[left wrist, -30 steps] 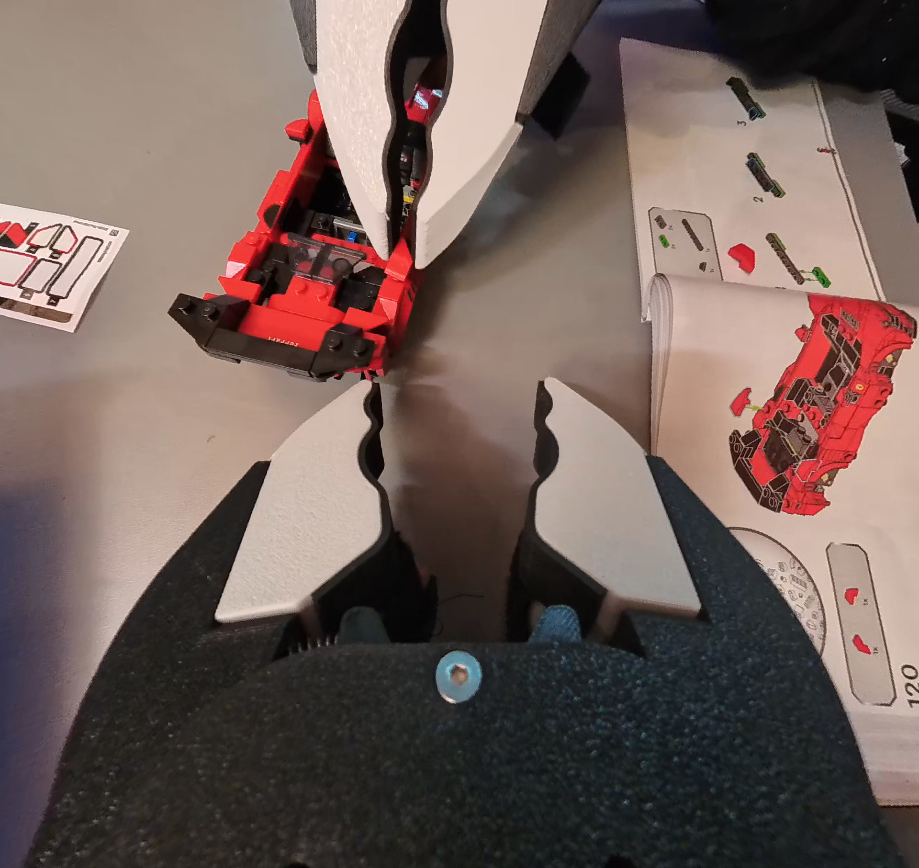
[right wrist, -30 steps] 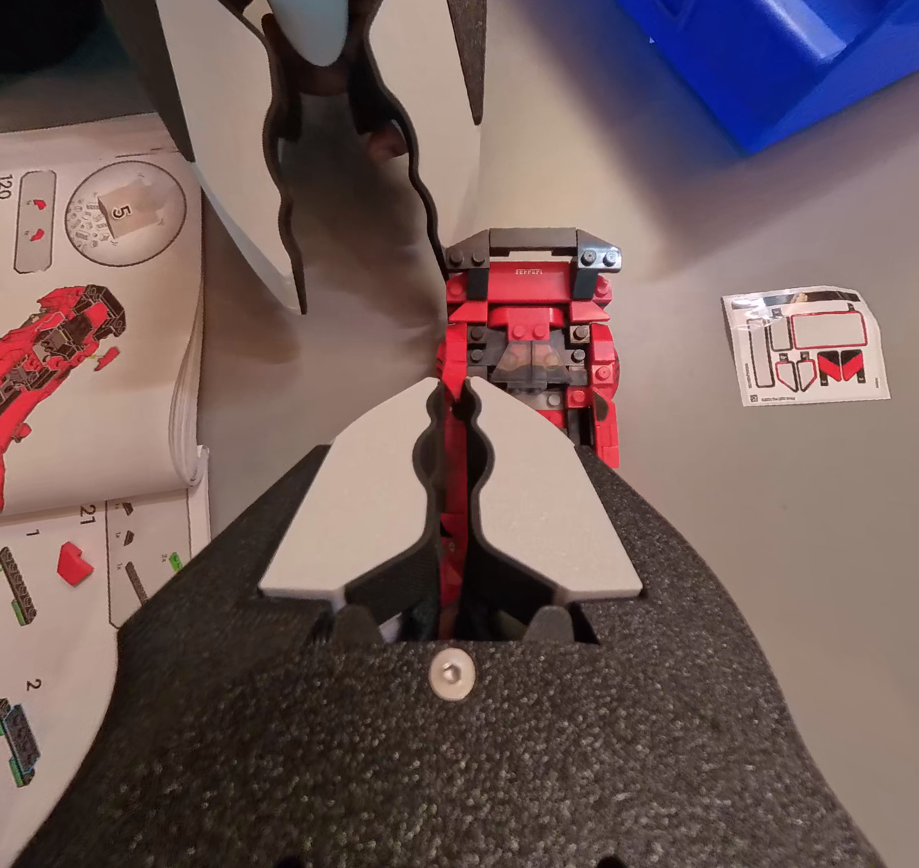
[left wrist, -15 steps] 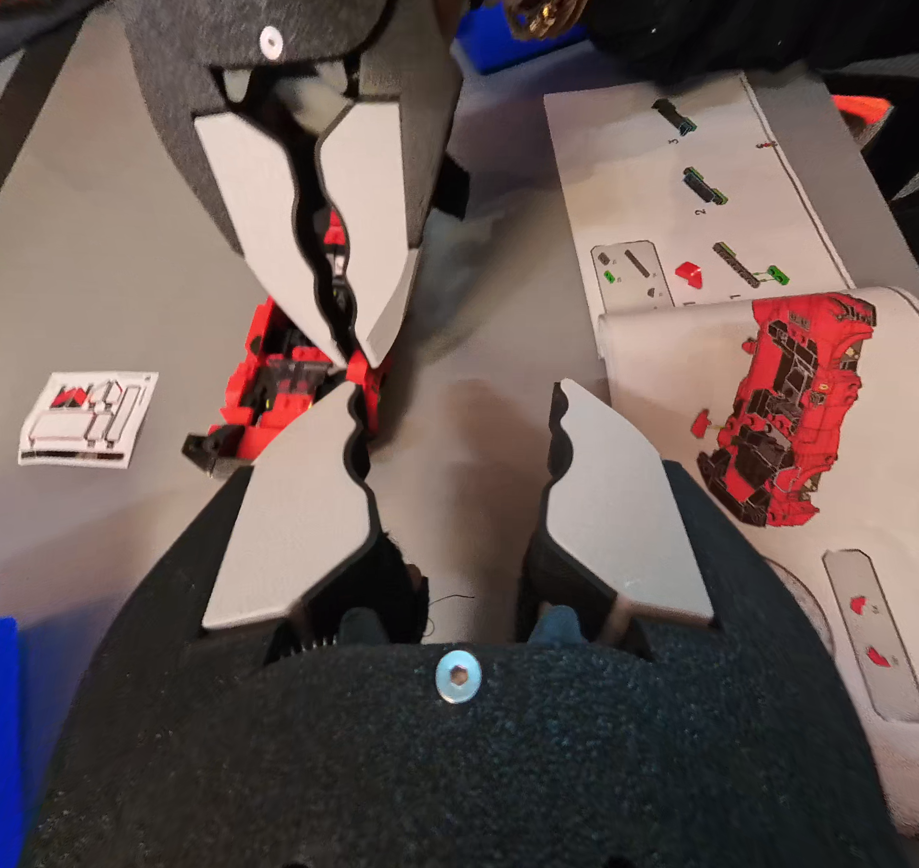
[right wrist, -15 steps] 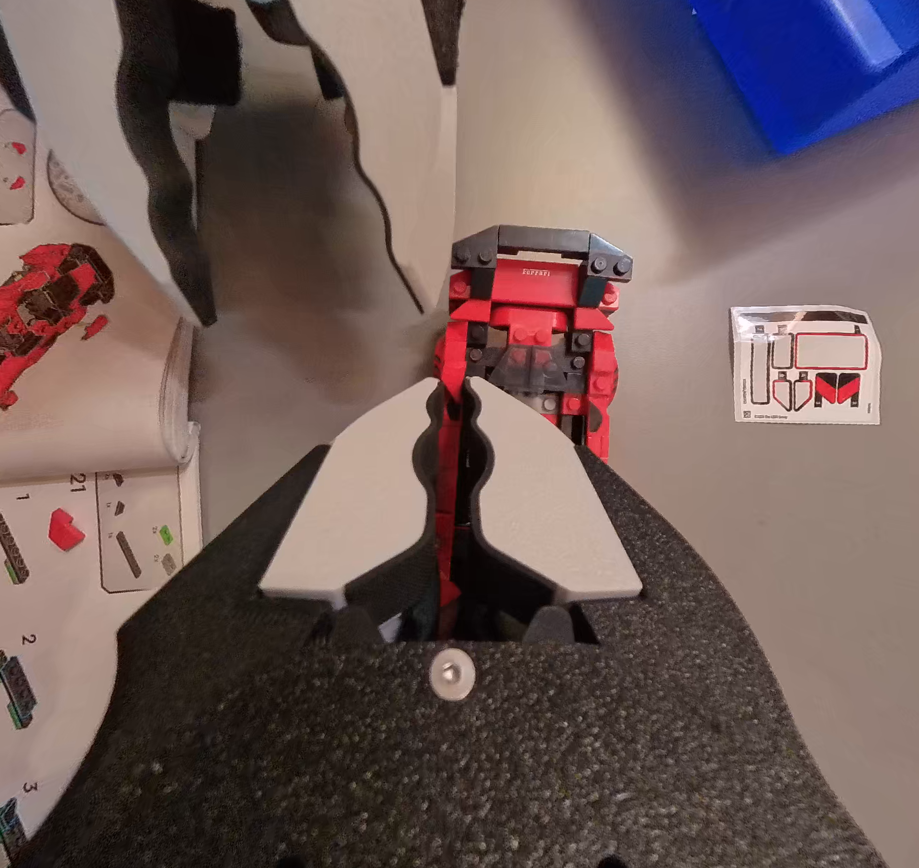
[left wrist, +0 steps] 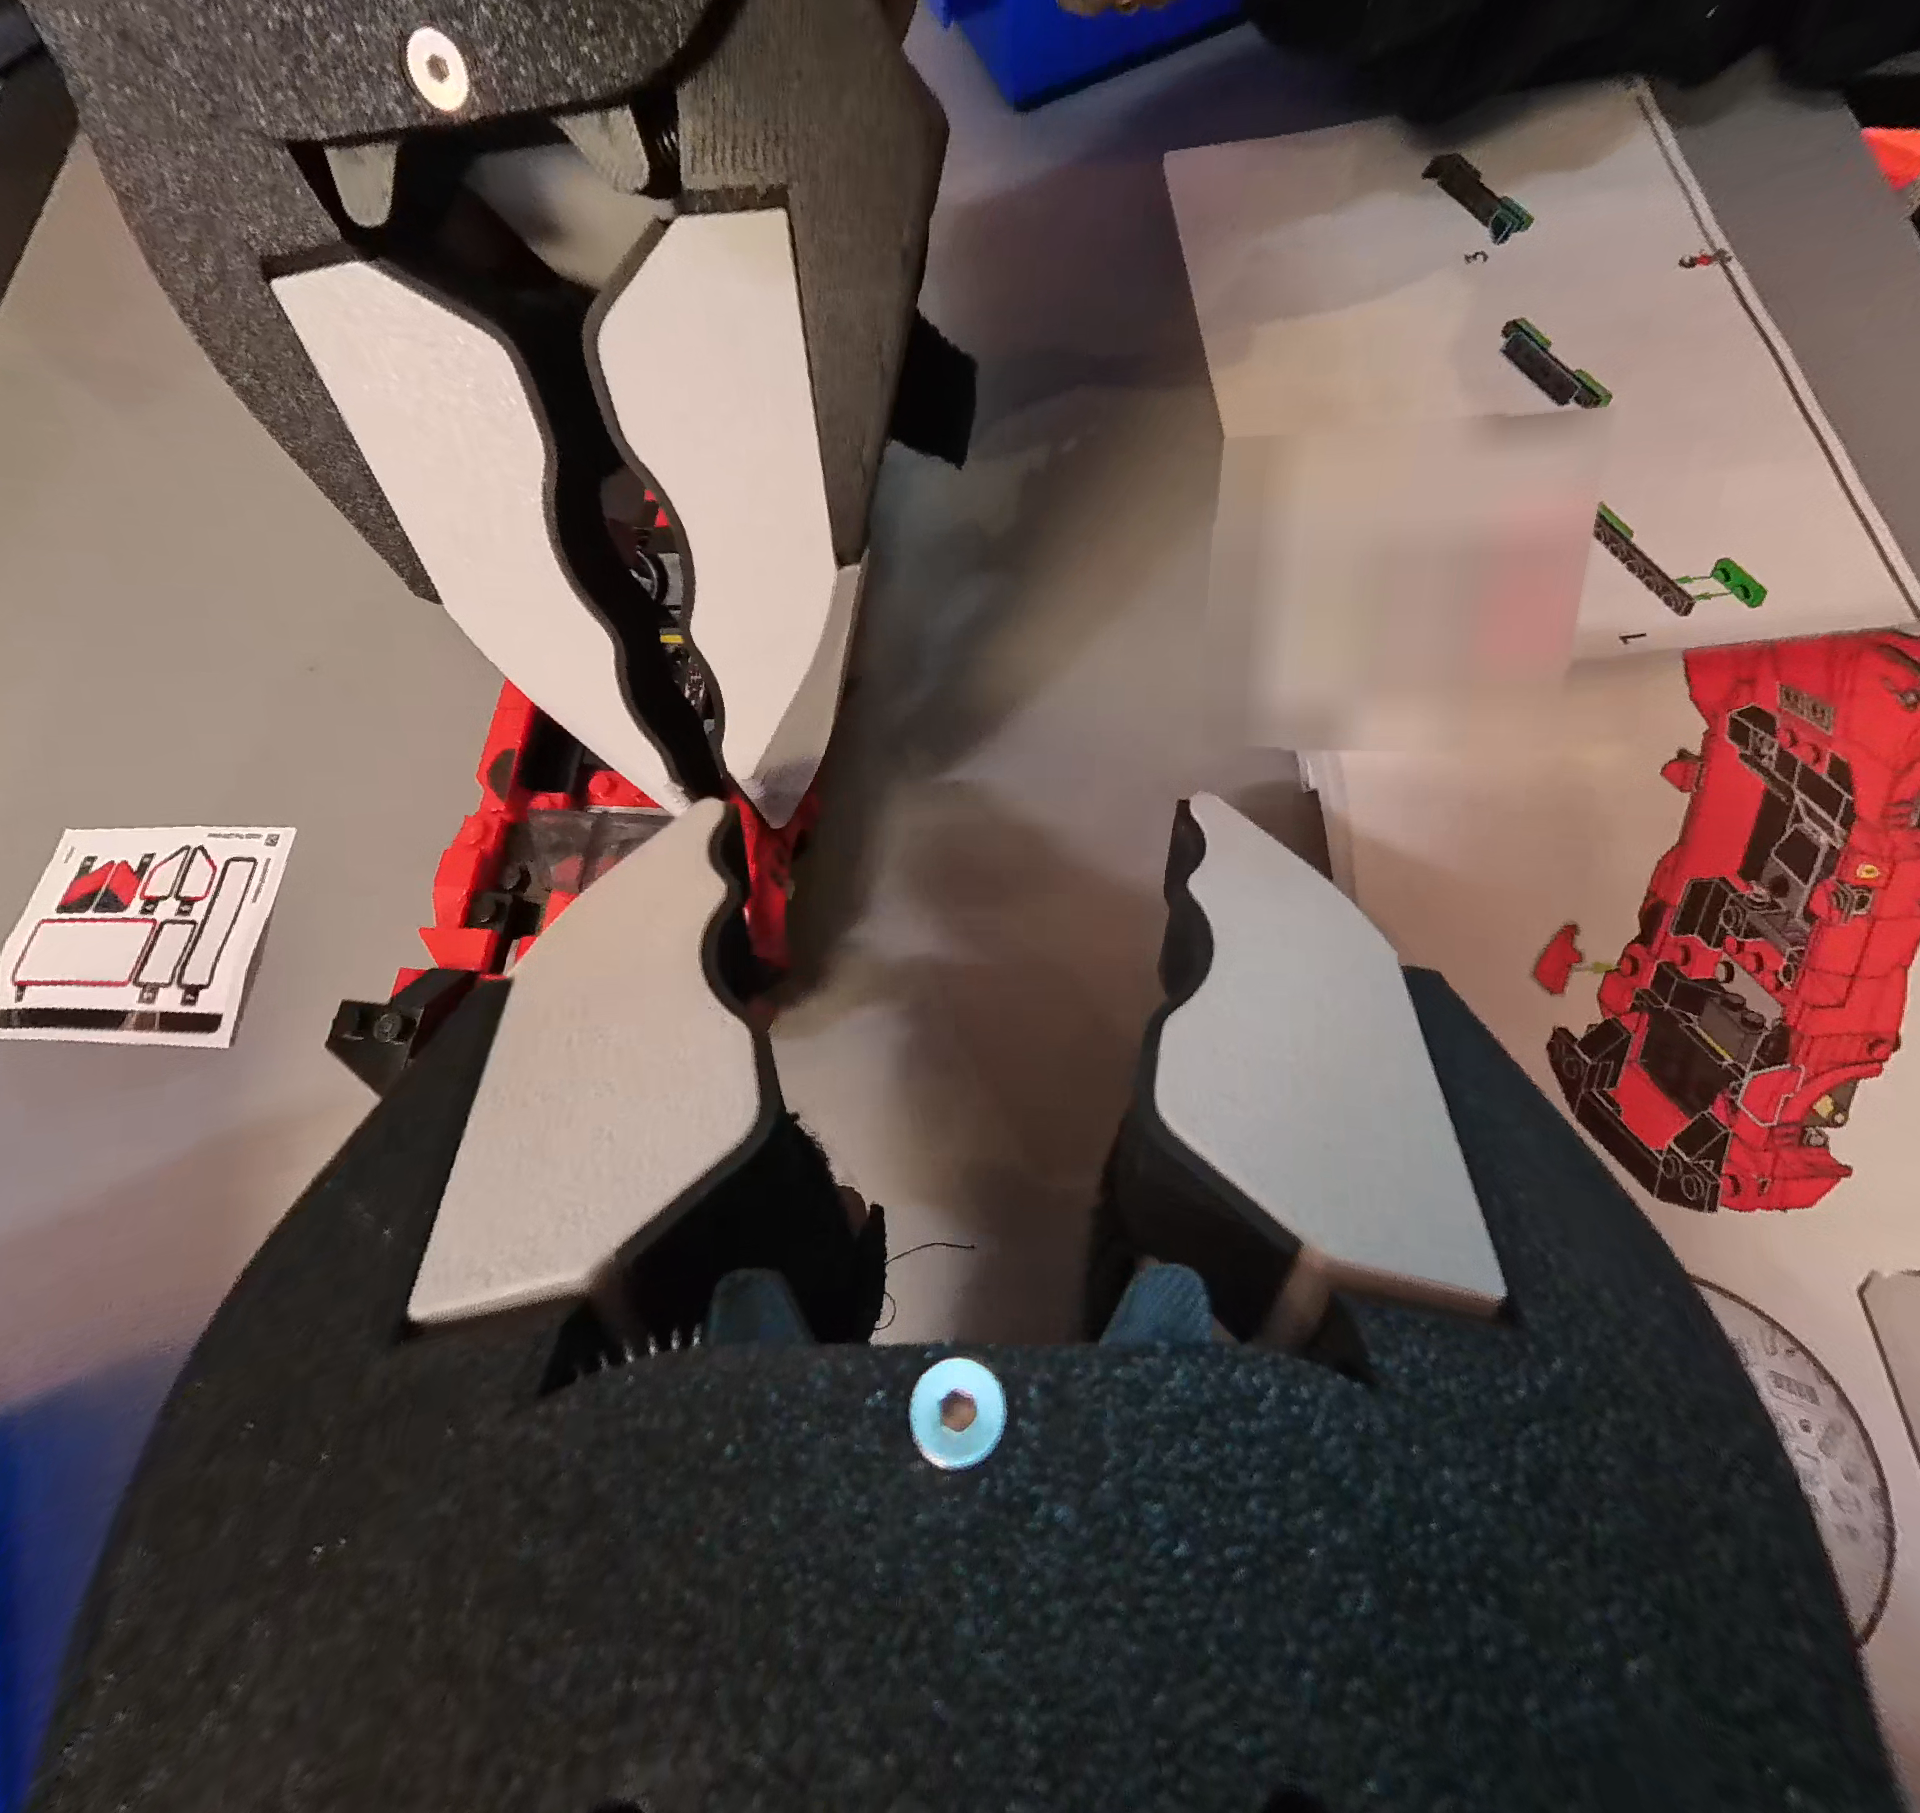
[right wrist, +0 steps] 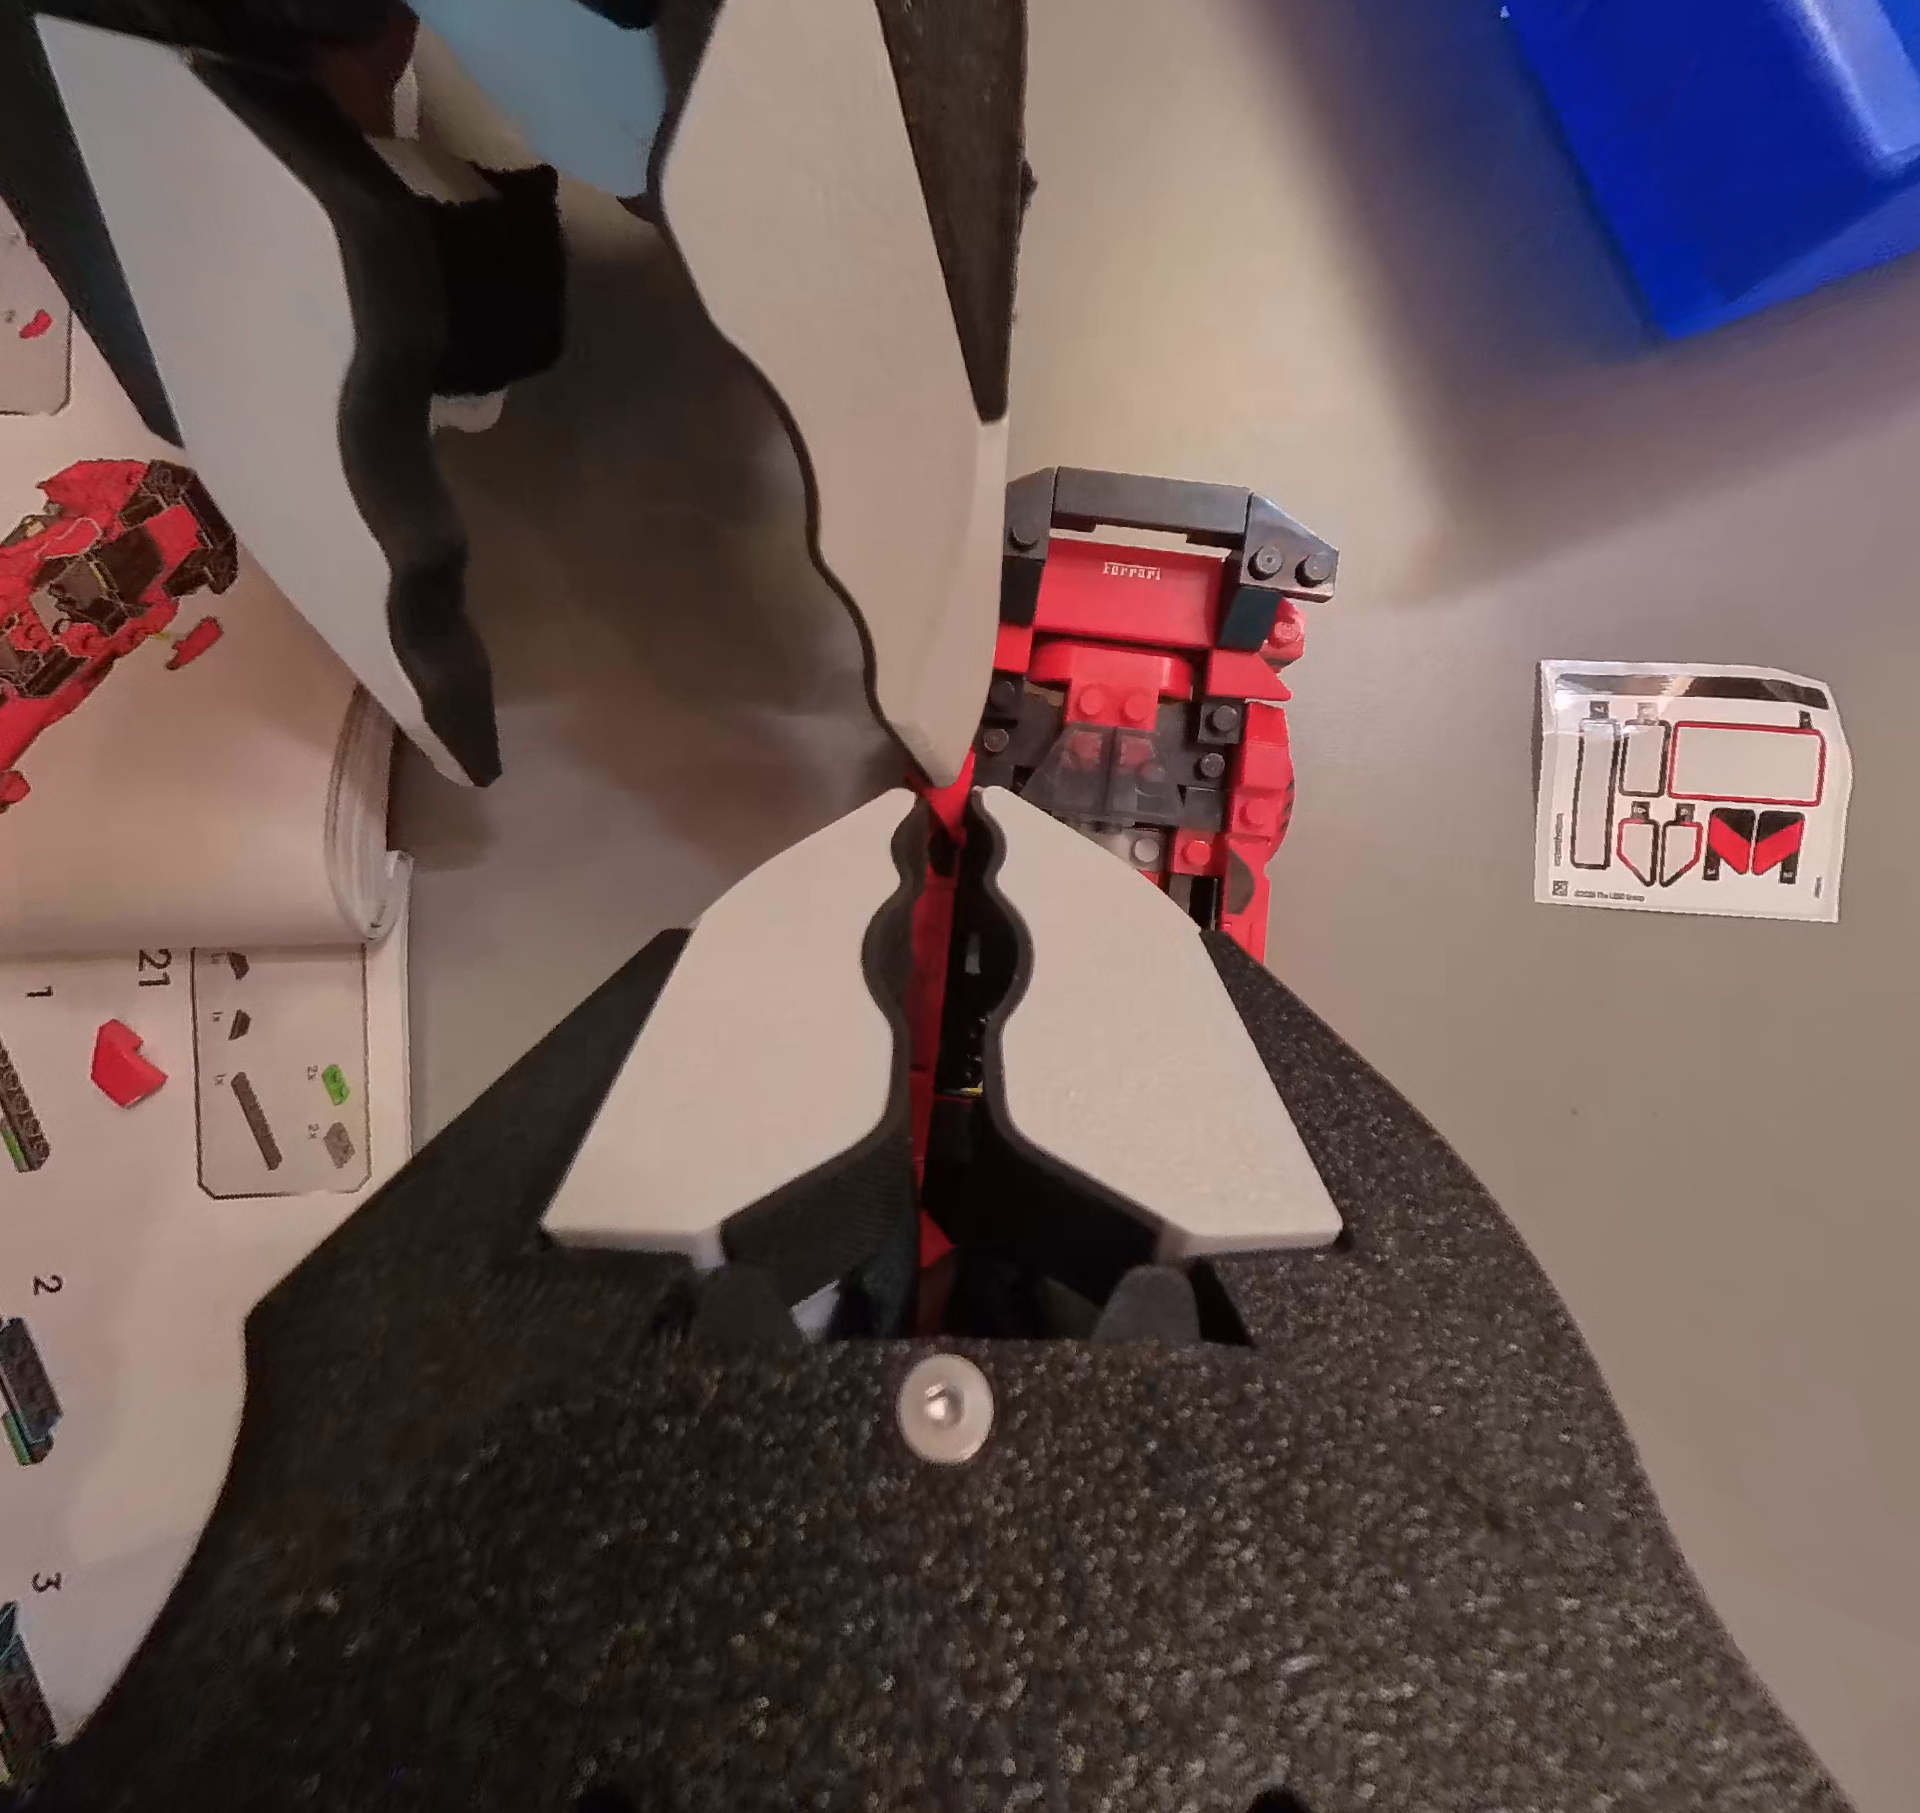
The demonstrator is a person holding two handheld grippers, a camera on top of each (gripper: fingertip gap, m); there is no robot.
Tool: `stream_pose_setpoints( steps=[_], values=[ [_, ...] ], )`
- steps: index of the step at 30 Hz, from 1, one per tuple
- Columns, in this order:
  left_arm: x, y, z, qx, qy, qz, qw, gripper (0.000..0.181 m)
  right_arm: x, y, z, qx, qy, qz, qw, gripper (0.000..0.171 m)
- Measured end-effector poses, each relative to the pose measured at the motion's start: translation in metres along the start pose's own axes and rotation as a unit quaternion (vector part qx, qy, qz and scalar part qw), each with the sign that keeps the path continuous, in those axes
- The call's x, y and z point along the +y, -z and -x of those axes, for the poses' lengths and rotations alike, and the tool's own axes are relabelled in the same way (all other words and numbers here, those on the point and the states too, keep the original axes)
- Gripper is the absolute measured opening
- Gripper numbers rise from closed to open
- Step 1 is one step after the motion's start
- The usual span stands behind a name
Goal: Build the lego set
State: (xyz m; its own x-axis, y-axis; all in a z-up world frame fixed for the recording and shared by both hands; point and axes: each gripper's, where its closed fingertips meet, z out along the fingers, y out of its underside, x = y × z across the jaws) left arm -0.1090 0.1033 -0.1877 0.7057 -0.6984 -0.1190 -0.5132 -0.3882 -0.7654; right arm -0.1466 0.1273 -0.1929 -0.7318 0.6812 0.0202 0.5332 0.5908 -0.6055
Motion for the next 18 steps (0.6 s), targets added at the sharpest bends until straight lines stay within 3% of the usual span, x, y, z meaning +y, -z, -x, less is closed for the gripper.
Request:
stream_pose_setpoints(
  steps=[1,18],
  values=[
    [0.0013,-0.0010,0.0000,0.001,0.002,0.004,1.000,0.077,0.0000,0.0000,0.0002,-0.002,0.000,0.000,1.000,0.006],
    [0.0018,-0.0025,0.0021,0.006,0.021,0.005,1.000,0.077,0.0029,0.0017,-0.0031,0.013,-0.005,0.010,1.000,0.009]
  ],
)
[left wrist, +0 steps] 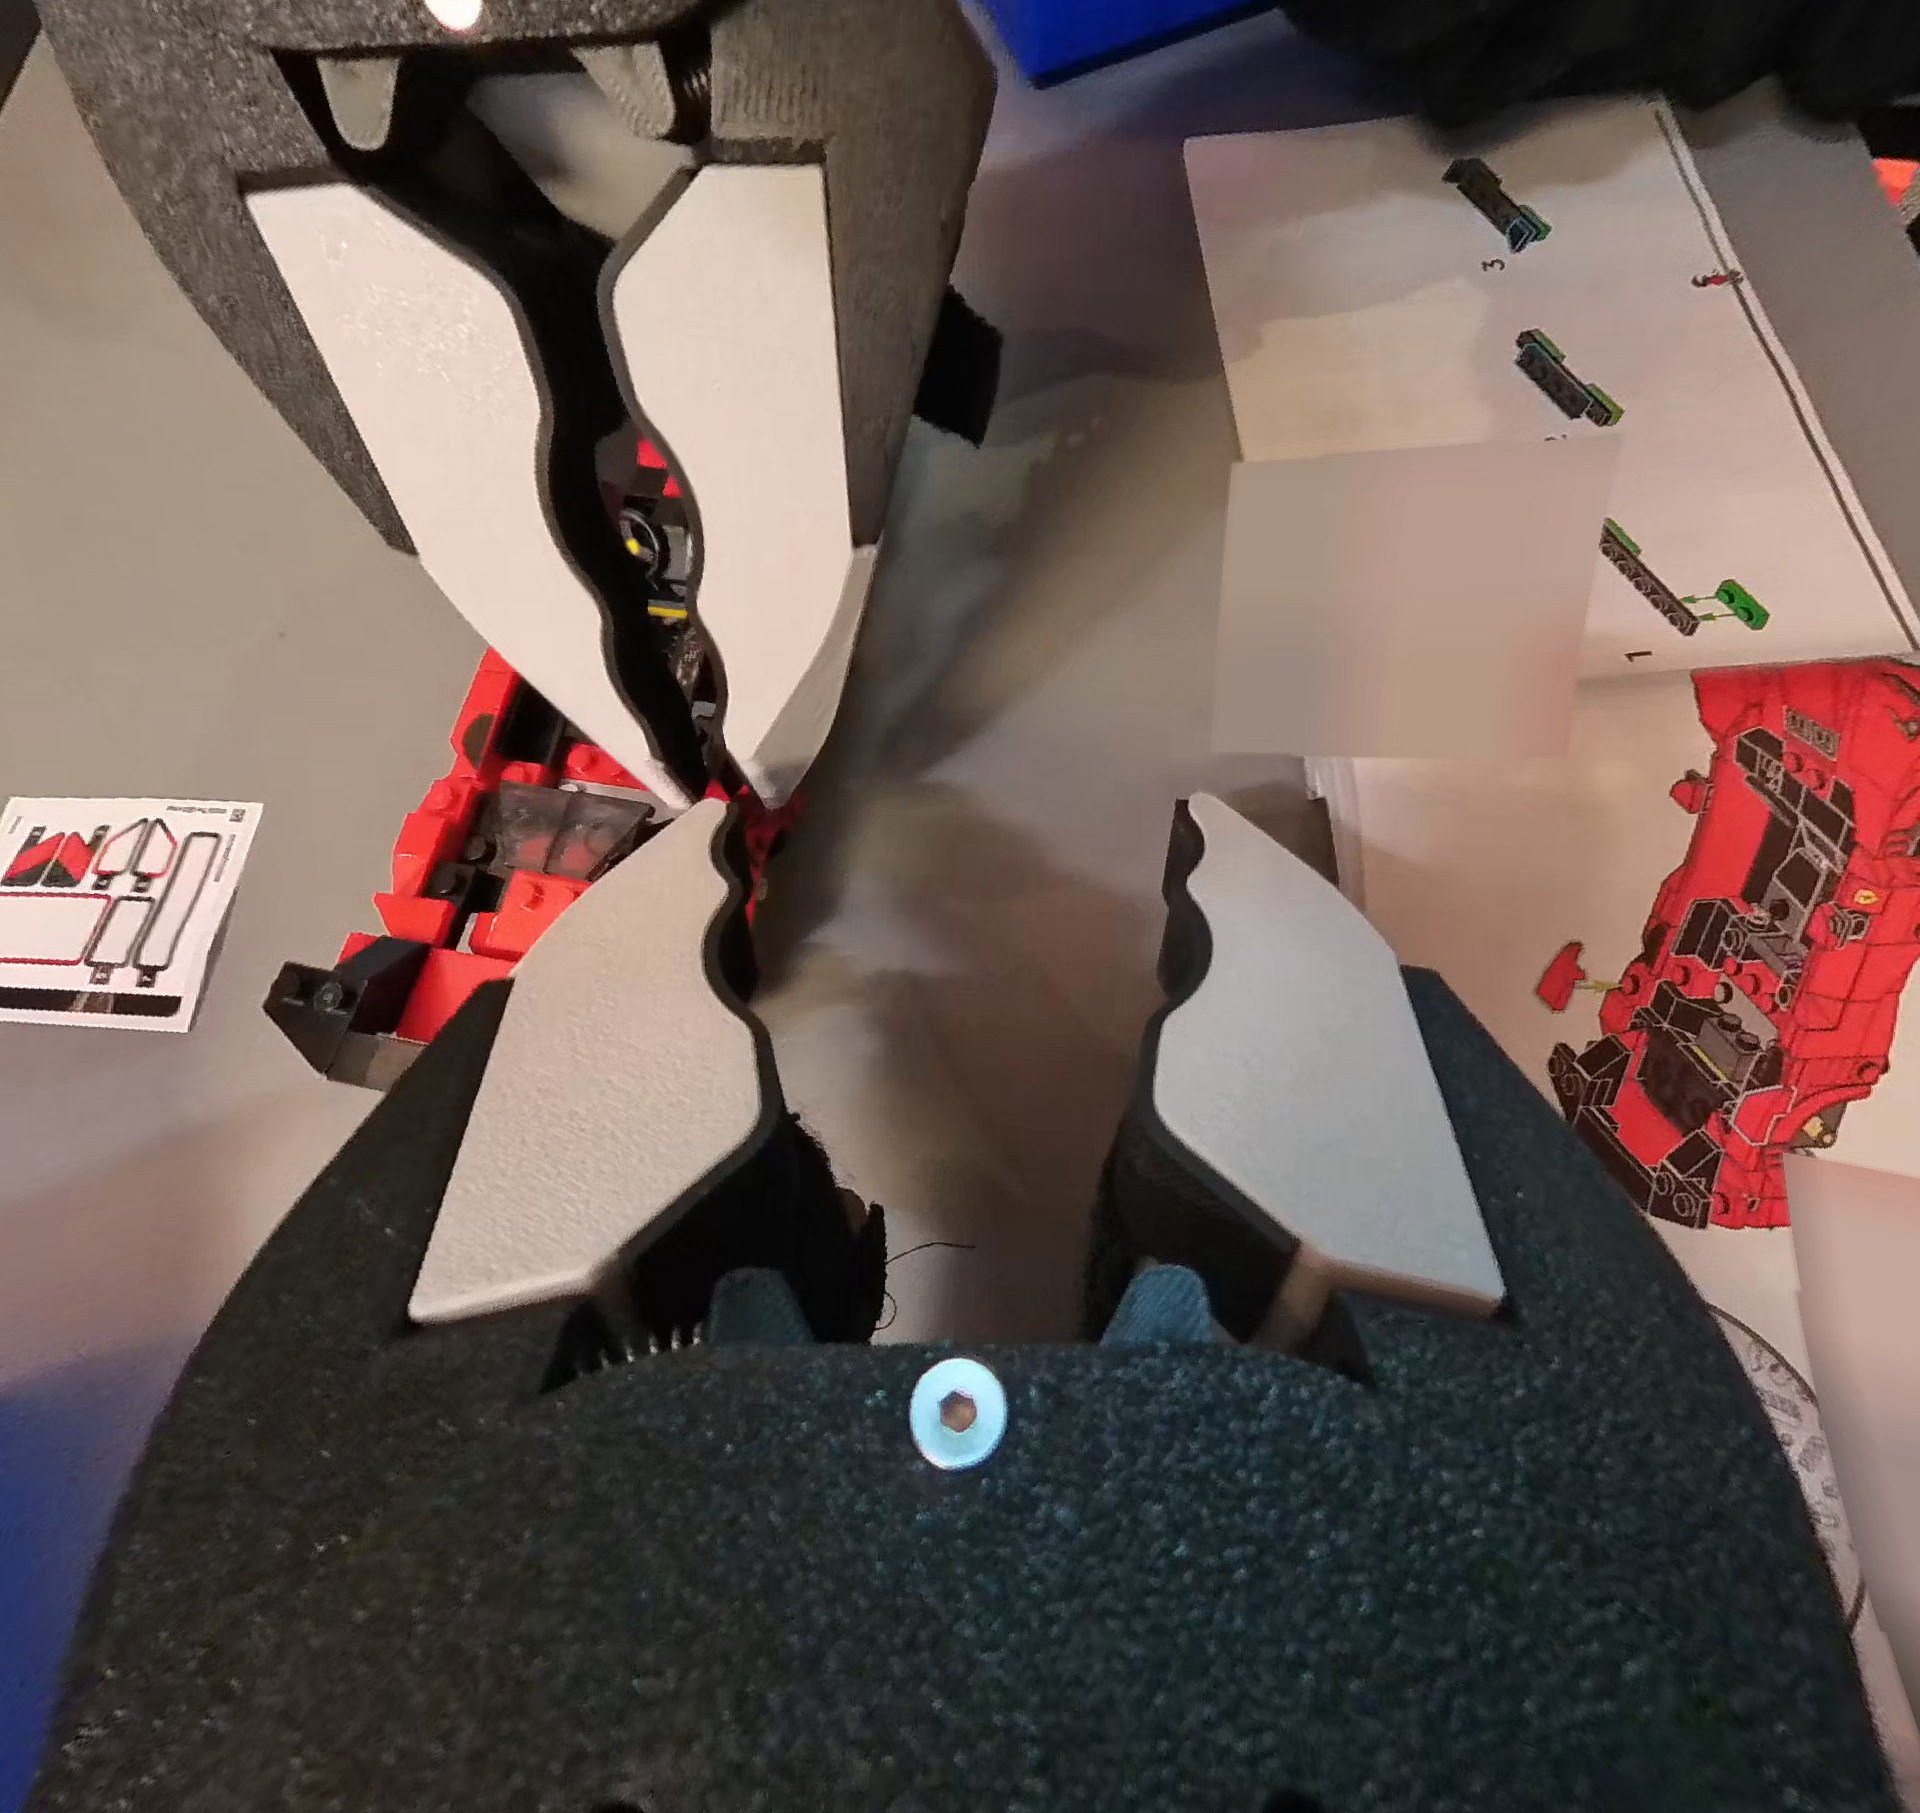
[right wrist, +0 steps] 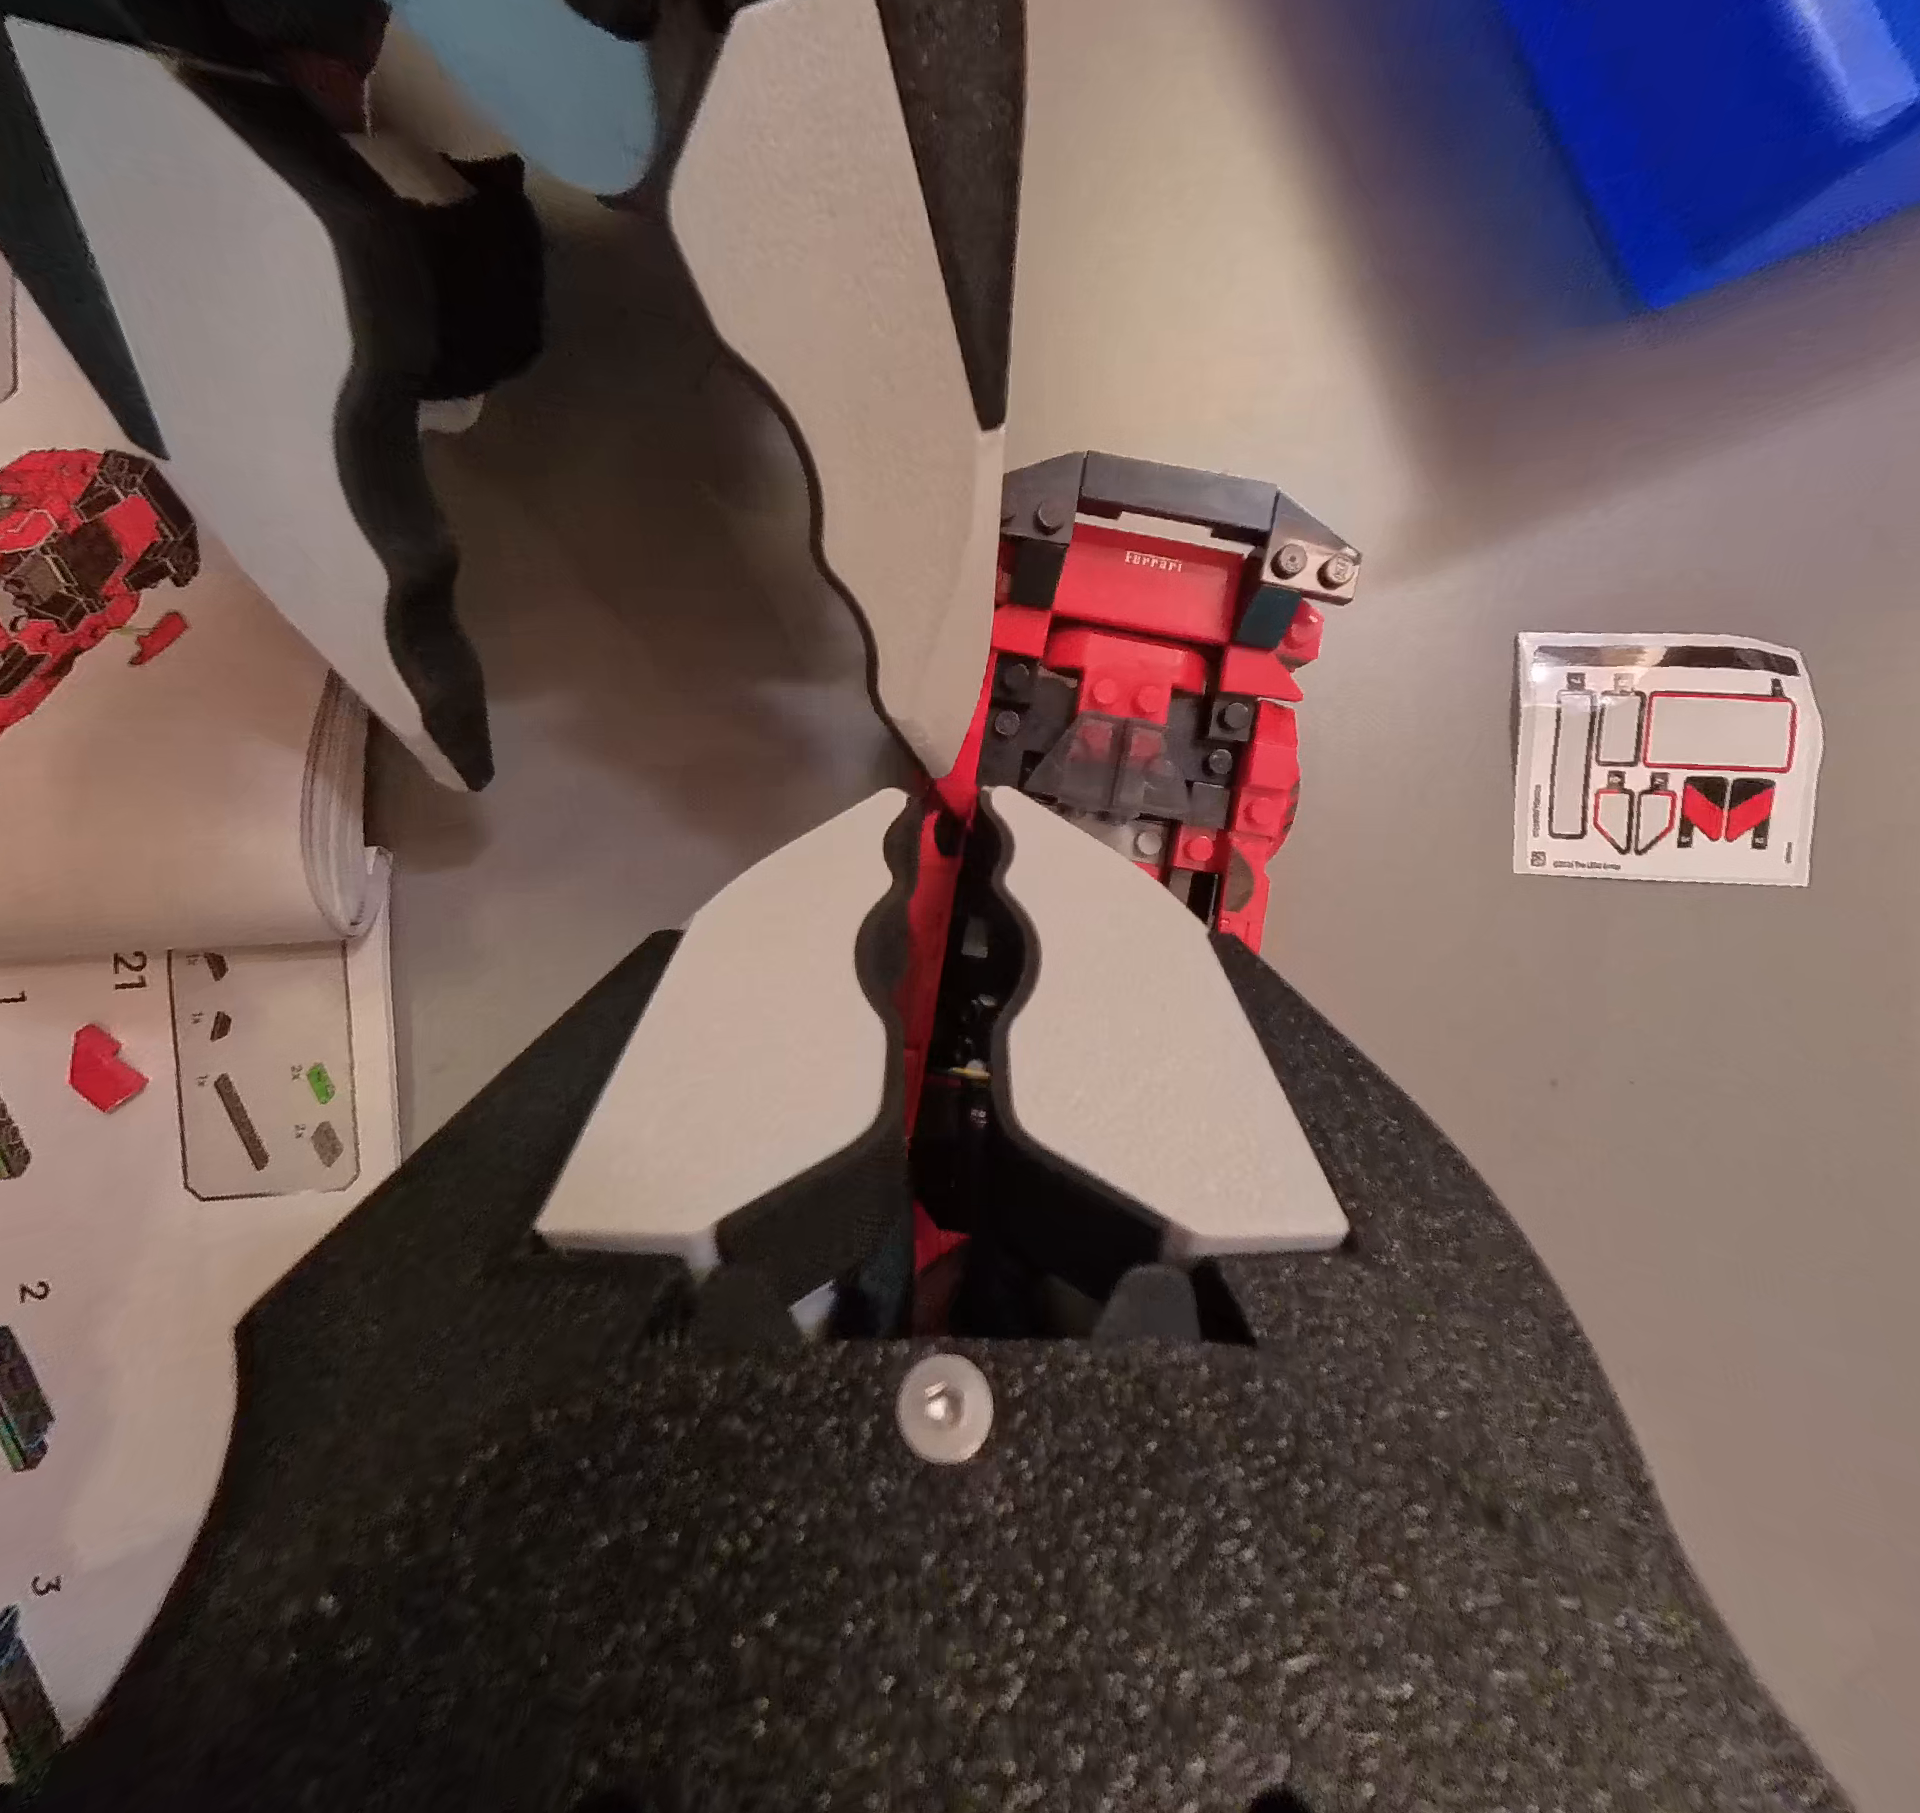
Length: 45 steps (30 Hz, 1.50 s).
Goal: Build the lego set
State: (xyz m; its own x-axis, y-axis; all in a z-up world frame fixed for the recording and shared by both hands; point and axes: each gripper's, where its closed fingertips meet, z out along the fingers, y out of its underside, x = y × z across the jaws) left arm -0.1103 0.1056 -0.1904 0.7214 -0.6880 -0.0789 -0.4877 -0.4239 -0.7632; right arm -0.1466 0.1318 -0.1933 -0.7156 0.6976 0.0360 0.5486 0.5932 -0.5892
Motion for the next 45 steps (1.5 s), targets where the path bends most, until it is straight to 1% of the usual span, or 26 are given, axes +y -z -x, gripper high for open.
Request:
stream_pose_setpoints(
  steps=[6,12,15,17,20,23,30,36,40,45],
  values=[
    [-0.002,0.001,0.004,-0.004,0.008,-0.009,1.000,0.077,-0.005,0.004,-0.003,0.027,0.003,-0.013,1.000,0.009],
    [-0.002,0.011,0.007,-0.015,0.008,-0.015,1.000,0.075,-0.008,0.007,-0.004,0.042,0.003,-0.024,0.999,0.007],
    [0.001,0.023,0.013,-0.044,0.003,-0.019,0.999,0.073,-0.012,0.007,-0.002,0.053,0.007,-0.031,0.998,0.008],
    [0.002,0.035,0.021,-0.073,0.001,-0.035,0.997,0.069,-0.013,0.004,0.000,0.060,0.014,-0.030,0.998,0.008],
    [0.002,0.054,0.034,-0.108,0.019,-0.069,0.992,0.065,-0.011,0.001,-0.002,0.075,0.021,-0.018,0.997,0.007],
    [0.007,0.063,0.041,-0.121,0.036,-0.083,0.989,0.064,-0.014,0.002,-0.004,0.089,0.030,-0.026,0.995,0.004],
    [0.014,0.052,0.034,-0.103,0.029,-0.063,0.992,0.064,-0.011,0.002,-0.004,0.086,0.027,-0.021,0.996,0.004],
    [0.017,0.046,0.032,-0.091,0.036,-0.058,0.993,0.064,-0.018,0.006,-0.005,0.060,-0.009,-0.058,0.996,0.000],
    [0.020,0.044,0.031,-0.089,0.041,-0.051,0.994,0.063,-0.013,0.002,-0.008,0.053,-0.021,-0.041,0.998,0.000],
    [0.024,0.041,0.033,-0.088,0.053,-0.041,0.994,0.063,-0.012,0.000,-0.006,0.044,-0.023,-0.040,0.998,0.000]
  ],
)
